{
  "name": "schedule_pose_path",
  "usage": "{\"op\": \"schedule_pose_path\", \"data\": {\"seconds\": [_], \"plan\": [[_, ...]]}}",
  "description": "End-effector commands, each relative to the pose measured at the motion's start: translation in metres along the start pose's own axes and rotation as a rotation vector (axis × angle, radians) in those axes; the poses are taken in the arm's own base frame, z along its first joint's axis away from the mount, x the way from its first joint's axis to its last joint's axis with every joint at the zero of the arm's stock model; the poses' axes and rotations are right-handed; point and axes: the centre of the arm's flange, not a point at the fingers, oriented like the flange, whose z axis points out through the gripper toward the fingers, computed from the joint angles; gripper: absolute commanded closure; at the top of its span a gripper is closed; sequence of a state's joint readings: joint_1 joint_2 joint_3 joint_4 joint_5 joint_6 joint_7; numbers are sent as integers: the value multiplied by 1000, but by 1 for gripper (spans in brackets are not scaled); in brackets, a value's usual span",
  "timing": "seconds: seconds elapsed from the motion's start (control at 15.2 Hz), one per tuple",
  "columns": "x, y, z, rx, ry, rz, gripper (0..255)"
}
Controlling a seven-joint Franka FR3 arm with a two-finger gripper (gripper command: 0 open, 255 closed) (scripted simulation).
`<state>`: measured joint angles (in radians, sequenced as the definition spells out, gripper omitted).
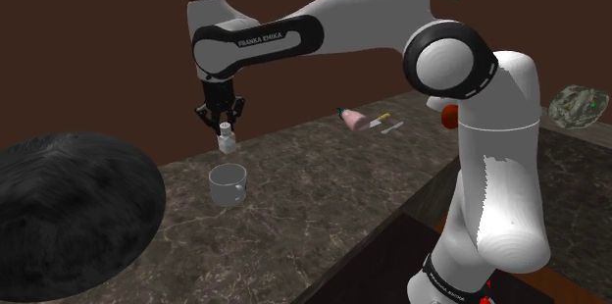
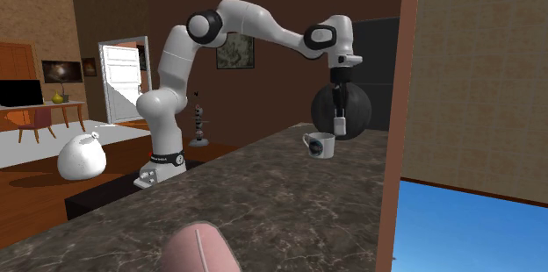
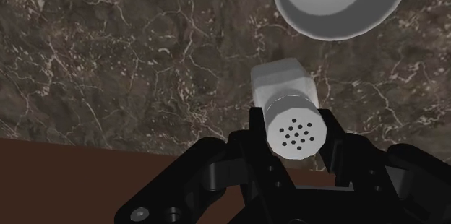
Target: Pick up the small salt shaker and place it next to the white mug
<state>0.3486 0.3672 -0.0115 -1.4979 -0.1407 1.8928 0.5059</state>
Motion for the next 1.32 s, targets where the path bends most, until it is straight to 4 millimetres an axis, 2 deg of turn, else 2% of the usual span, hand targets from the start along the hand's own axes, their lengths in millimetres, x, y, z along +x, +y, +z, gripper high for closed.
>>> {"op": "schedule_pose_path", "data": {"seconds": [0.0,1.25], "plan": [[-2,-1,10,0,0,0,255],[-11,-12,111,0,0,0,255]]}}
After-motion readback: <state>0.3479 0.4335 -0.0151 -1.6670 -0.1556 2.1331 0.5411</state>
